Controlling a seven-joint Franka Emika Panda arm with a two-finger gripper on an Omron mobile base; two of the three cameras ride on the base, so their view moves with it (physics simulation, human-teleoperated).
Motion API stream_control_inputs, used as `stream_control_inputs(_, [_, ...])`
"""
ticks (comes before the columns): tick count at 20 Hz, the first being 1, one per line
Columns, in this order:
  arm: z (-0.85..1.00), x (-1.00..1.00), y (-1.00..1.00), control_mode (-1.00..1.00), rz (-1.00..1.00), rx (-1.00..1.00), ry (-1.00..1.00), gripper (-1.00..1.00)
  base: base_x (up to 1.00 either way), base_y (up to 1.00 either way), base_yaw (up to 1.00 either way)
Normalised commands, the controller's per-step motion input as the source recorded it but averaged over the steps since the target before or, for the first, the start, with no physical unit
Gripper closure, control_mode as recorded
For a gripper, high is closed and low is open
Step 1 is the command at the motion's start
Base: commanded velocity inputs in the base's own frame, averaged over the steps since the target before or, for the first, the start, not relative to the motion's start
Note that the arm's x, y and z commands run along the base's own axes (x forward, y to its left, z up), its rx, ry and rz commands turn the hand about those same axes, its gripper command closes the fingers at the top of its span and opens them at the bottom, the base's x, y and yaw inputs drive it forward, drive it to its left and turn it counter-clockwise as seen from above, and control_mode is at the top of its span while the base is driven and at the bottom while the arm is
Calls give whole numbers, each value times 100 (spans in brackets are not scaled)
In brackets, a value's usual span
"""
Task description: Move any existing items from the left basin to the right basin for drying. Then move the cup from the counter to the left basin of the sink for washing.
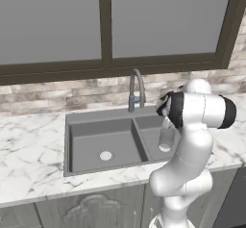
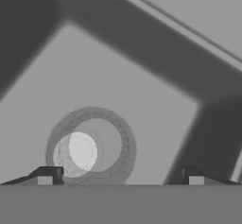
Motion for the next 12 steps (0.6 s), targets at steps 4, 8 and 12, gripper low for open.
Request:
stream_control_inputs(4, [59, -84, 0, -100, 8, -7, -9, -100, 0, 0, 0])
stream_control_inputs(8, [65, -65, -19, -100, 12, -13, -5, -100, 0, 0, 0])
stream_control_inputs(12, [59, -45, -48, -100, 14, -19, -4, -100, 0, 0, 0])
